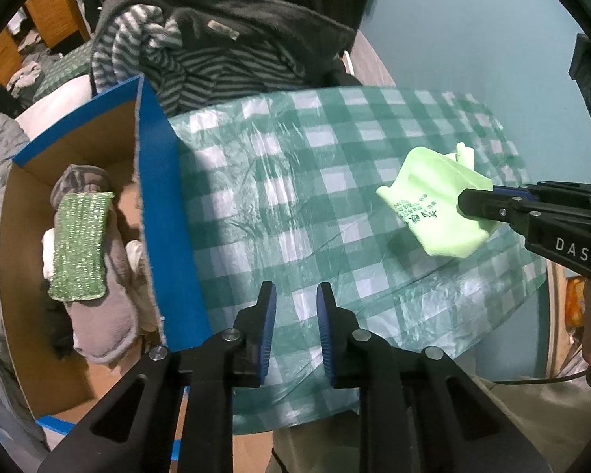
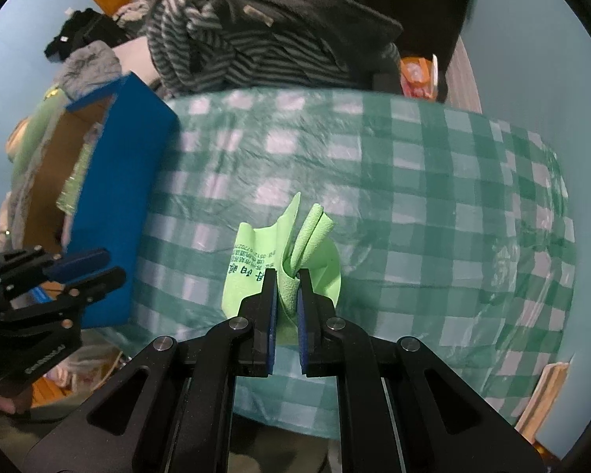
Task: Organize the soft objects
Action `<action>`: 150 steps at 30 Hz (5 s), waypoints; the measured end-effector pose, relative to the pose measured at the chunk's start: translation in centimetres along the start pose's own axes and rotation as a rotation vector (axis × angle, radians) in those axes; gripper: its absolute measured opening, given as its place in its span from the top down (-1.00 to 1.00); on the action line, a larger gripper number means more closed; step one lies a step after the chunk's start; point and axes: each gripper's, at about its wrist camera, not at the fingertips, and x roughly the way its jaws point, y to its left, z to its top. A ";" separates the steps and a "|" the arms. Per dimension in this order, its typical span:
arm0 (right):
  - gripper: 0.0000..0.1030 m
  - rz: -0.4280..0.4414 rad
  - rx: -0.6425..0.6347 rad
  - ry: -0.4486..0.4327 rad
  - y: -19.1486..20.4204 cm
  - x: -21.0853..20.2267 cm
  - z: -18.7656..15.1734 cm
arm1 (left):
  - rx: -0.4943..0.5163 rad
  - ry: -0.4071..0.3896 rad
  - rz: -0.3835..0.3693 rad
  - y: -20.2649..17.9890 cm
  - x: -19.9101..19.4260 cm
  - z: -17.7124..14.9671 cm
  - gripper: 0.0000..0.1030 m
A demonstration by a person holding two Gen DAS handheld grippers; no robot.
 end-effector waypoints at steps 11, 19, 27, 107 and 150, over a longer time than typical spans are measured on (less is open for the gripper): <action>0.86 0.056 -0.056 -0.062 4.4 -2.7 2.3 | -0.089 -0.061 -0.003 2.9 -3.6 -0.8 0.71; 0.86 0.099 -0.124 -0.100 8.1 -4.6 3.9 | -0.177 -0.093 0.006 6.1 -5.7 -2.0 0.71; 0.86 0.135 -0.194 -0.110 11.9 -5.1 5.2 | -0.250 -0.124 0.020 9.1 -7.6 -3.4 0.72; -0.19 0.133 -0.281 -0.167 18.5 -9.8 6.2 | -0.372 -0.300 0.230 11.9 -17.4 -6.0 -0.56; -0.20 0.101 -0.176 -0.237 14.5 -13.7 4.4 | -0.311 -0.288 0.214 7.9 -18.3 -5.0 -0.57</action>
